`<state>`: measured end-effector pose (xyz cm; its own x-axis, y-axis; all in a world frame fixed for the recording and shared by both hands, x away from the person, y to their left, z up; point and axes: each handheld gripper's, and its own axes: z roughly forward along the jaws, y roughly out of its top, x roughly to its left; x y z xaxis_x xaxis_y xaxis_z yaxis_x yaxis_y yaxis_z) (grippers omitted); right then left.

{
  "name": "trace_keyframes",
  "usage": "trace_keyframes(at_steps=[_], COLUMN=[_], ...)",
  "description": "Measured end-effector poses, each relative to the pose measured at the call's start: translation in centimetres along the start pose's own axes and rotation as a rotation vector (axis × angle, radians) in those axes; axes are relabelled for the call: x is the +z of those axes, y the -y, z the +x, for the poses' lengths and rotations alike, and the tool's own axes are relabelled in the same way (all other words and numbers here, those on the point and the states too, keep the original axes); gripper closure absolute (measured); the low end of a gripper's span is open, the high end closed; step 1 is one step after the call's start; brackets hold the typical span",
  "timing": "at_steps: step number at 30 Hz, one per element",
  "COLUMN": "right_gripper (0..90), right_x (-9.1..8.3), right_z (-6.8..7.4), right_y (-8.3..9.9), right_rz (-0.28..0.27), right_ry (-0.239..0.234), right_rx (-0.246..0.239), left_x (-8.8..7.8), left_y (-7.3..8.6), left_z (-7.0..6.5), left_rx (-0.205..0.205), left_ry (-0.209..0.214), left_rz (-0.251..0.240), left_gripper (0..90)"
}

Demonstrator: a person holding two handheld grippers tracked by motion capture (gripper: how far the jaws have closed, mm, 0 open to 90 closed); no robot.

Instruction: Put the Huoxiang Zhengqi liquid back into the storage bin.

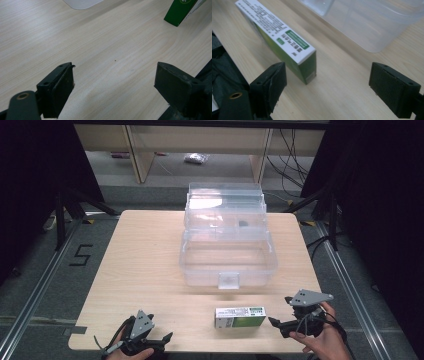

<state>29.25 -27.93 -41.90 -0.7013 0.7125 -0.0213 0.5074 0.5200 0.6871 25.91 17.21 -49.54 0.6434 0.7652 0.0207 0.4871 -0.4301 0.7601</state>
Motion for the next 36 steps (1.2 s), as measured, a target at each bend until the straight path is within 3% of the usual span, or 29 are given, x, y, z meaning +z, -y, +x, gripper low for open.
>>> trace_keyframes(at_steps=[1, 2, 3, 6, 7, 8, 9, 12, 13, 14, 17, 18, 24, 30, 31, 33, 34, 36], right_gripper=[15.7, 15.7, 15.7, 15.7, 15.7, 15.7, 15.7, 15.9, 16.0, 16.0, 16.2, 16.6, 17.8, 18.9, 18.9, 19.0, 19.5, 20.2], right_x=[0.0, 0.0, 0.0, 0.1, 0.2, 0.2, 0.3, 0.7, 0.7, 0.9, 1.4, 1.6, 2.6, 3.5, 3.6, 3.8, 4.1, 4.5], right_z=[0.1, 0.4, 0.6, 1.1, 1.3, 1.4, 1.5, 2.0, 2.0, 2.2, 2.6, 2.6, 3.2, 3.4, 3.4, 3.6, 3.8, 3.9], right_y=[-0.1, -0.3, -0.4, -0.9, -1.0, -1.2, -1.5, -2.1, -2.4, -2.6, -3.2, -3.4, -4.4, -5.2, -5.3, -5.5, -5.6, -5.8], right_rz=[-0.001, 0.014, 0.009, 0.025, 0.027, 0.027, 0.032, 0.032, 0.045, 0.048, 0.058, 0.062, 0.099, 0.124, 0.128, 0.157, 0.156, 0.162], right_ry=[-0.002, -0.013, -0.017, -0.021, -0.021, -0.024, -0.026, -0.024, -0.027, -0.032, -0.034, -0.041, -0.075, -0.072, -0.059, -0.066, -0.093, -0.098], right_rx=[-0.016, -0.02, -0.038, -0.061, -0.076, -0.095, -0.101, -0.133, -0.148, -0.156, -0.183, -0.215, -0.246, -0.292, -0.3, -0.29, -0.291, -0.308], left_x=[-0.1, -0.3, 0.0, 0.0, -0.2, -0.1, -0.2, -0.2, -0.1, 0.1, 0.1, 0.1, 0.1, 0.0, -0.2, -0.1, -0.1, -0.2], left_y=[0.0, 0.0, 0.0, 0.0, 0.0, 0.0, 0.0, 0.0, 0.1, 0.1, 0.1, 0.1, 0.1, 0.1, 0.0, 0.0, 0.0, 0.0], left_z=[0.0, 0.4, 0.1, 0.0, 0.2, 0.1, 0.3, 0.3, 0.3, 0.1, 0.0, 0.0, 0.1, 0.0, 0.2, 0.2, 0.2, 0.2], left_rx=[0.006, 0.051, 0.001, -0.016, 0.018, 0.012, 0.032, 0.033, 0.033, -0.009, -0.012, -0.012, -0.007, -0.01, 0.023, 0.015, 0.015, 0.021], left_ry=[0.006, 0.001, -0.005, -0.003, 0.002, -0.002, 0.001, 0.0, -0.019, -0.007, -0.007, -0.009, -0.009, -0.009, -0.007, -0.003, -0.003, -0.002], left_rz=[0.004, 0.041, 0.004, -0.003, 0.025, 0.023, 0.045, 0.042, 0.031, 0.012, 0.006, 0.005, 0.01, -0.003, 0.025, 0.022, 0.022, 0.023], left_gripper=[15.1, 15.2, 15.2, 15.2, 15.1, 15.2, 15.1, 15.1, 15.2, 15.1, 15.1, 15.2, 15.2, 15.1, 15.1, 15.2, 15.2, 15.2])
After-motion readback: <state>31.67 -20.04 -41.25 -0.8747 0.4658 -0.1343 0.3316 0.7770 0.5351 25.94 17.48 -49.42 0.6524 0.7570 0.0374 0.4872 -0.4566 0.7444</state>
